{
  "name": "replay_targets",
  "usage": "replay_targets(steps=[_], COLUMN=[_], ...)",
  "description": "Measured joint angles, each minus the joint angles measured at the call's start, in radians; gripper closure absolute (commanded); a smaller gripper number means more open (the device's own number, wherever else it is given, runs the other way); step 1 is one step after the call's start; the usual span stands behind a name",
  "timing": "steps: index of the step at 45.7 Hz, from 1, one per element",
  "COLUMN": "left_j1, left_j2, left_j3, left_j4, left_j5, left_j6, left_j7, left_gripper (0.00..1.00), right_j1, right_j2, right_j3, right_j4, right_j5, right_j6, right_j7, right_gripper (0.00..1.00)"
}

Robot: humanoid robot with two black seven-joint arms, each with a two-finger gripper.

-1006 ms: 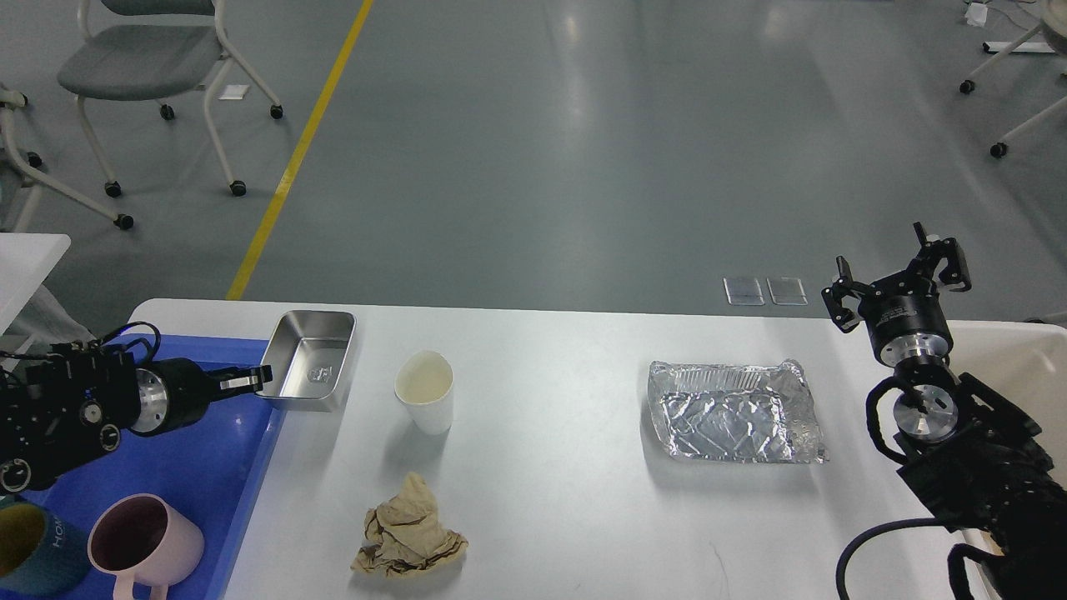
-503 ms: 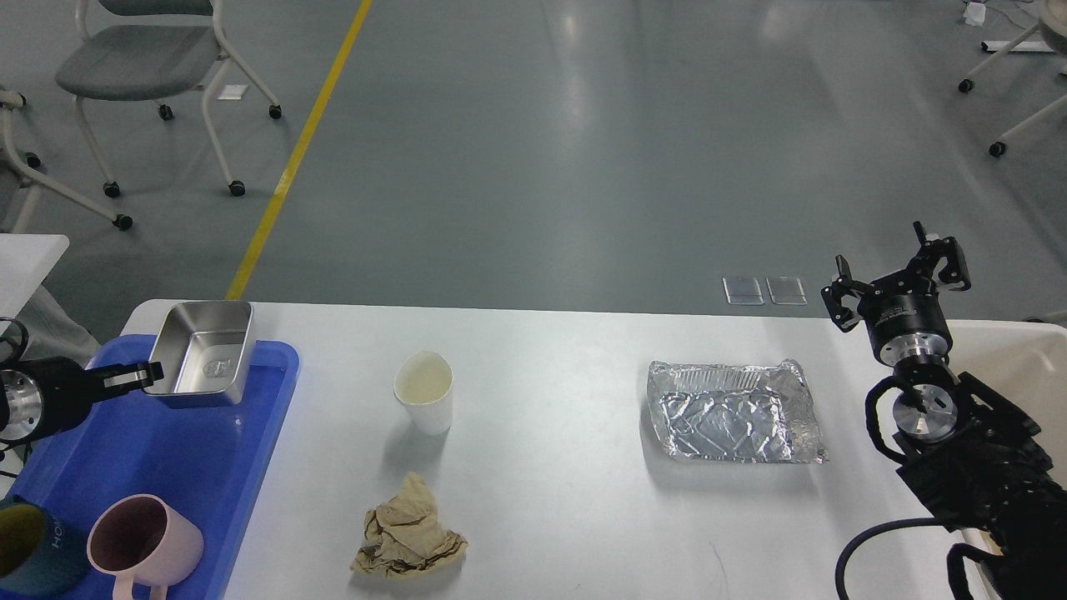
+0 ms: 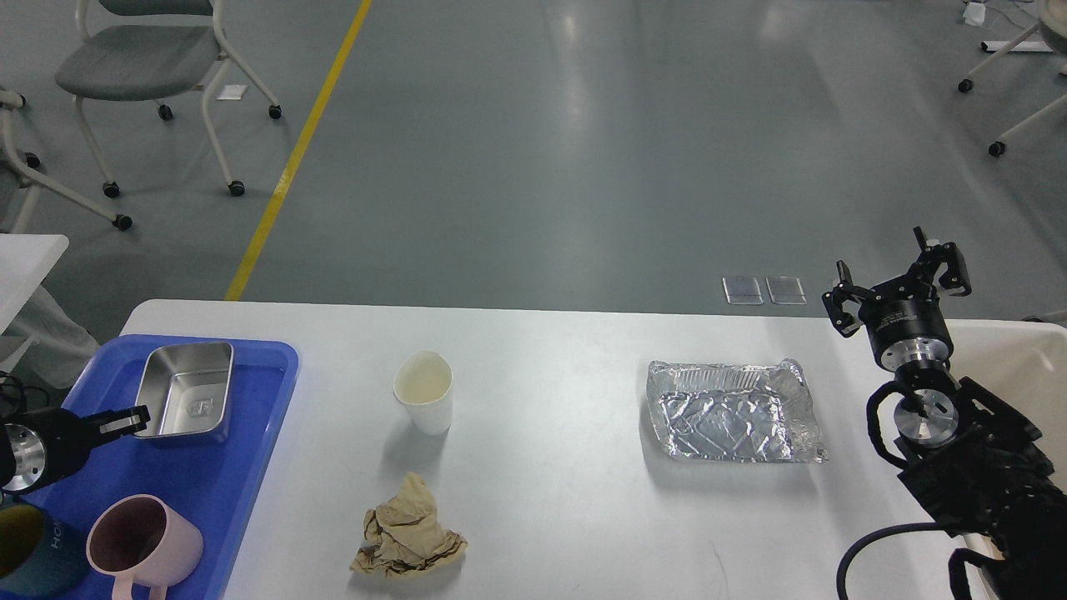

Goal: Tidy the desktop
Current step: 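Drag the steel box into the blue tray and release it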

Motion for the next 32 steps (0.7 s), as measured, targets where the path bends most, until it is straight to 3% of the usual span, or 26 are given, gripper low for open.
replay_targets(steps=[14,32], left_j1=[0.017,0.063], left_j2=[-0.11,-0.153], left_j3=[0.004,0.003], left_j4=[0.117,0.202], left_j5=[-0.015,-0.017], left_j6=[0.0,0.0], left_j7=[-0.014,-0.045], left_gripper=[1.0,0.99], right_j1=[-0.002,-0.002], right_j2=[0.0,-0.003], right_j3=[0.001,0.001], right_j4=[0.001,0.0], right_j5=[0.0,0.0], right_j6=[0.001,0.001], right_j7=[0.0,0.0], right_gripper=[0.0,0.0])
